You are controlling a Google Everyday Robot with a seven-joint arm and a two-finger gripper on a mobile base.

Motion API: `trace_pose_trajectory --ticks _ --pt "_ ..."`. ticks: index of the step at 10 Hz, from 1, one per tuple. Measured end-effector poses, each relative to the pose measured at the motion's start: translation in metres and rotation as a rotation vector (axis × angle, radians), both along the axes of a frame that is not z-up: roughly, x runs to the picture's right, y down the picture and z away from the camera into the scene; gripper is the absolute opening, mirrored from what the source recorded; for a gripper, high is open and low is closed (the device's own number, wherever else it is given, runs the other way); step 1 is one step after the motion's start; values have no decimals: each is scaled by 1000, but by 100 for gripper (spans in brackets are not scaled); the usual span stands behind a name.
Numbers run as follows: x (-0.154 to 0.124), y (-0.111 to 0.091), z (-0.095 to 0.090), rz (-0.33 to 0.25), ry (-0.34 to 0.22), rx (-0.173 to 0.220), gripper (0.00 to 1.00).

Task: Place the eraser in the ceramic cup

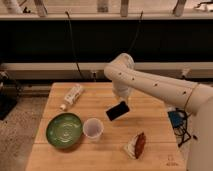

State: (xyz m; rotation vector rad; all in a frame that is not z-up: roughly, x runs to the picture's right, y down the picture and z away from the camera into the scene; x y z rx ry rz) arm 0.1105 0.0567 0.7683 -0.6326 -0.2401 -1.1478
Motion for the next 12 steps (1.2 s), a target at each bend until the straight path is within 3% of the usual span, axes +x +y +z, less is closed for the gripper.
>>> trace_pose_trajectory --ticks 5,12 --pt "-3 -33 -46 -7 -46 54 1" --pt "-54 -31 -94 -132 -136 91 1"
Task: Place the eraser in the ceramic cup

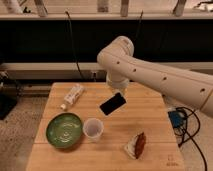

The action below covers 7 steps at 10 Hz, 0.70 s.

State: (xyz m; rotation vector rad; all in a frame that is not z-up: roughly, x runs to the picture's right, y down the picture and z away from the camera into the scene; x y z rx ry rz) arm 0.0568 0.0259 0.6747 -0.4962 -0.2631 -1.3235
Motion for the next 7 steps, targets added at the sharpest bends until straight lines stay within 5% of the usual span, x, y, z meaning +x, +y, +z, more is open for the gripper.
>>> trace_pose_trajectory --ticks 4,7 --pt "-40 27 -31 -103 -73 20 1" --pt "-61 48 -33 -174 -103 12 1"
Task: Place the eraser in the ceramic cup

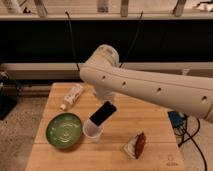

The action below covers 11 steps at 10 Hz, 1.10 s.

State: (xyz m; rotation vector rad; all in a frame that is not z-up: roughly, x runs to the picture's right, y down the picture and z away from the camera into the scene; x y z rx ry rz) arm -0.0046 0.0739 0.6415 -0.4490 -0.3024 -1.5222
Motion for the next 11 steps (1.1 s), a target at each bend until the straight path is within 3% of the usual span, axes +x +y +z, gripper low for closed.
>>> trace_pose_trajectory --ticks 3,6,11 --pt "-19 13 7 -50 -21 -6 1" --pt "-20 16 15 -69 -17 -4 2" --pt "-14 22 22 -104 -16 -4 52"
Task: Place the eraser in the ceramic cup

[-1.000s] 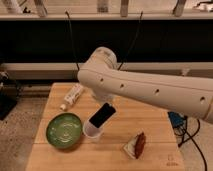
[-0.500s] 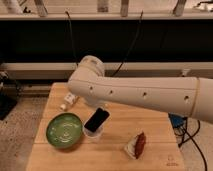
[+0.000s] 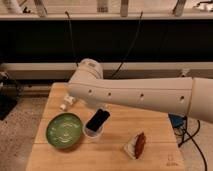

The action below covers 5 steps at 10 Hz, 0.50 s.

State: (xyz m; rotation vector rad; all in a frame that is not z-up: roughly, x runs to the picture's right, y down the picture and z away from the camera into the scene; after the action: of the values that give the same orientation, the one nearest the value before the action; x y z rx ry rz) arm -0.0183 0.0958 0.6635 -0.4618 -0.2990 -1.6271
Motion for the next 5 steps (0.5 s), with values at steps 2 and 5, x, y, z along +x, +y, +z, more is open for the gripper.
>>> trace_pose_trajectory --ticks 2,5 --pt "1 2 1 -5 -6 -5 72" --pt "-1 5 0 -5 -21 -12 80"
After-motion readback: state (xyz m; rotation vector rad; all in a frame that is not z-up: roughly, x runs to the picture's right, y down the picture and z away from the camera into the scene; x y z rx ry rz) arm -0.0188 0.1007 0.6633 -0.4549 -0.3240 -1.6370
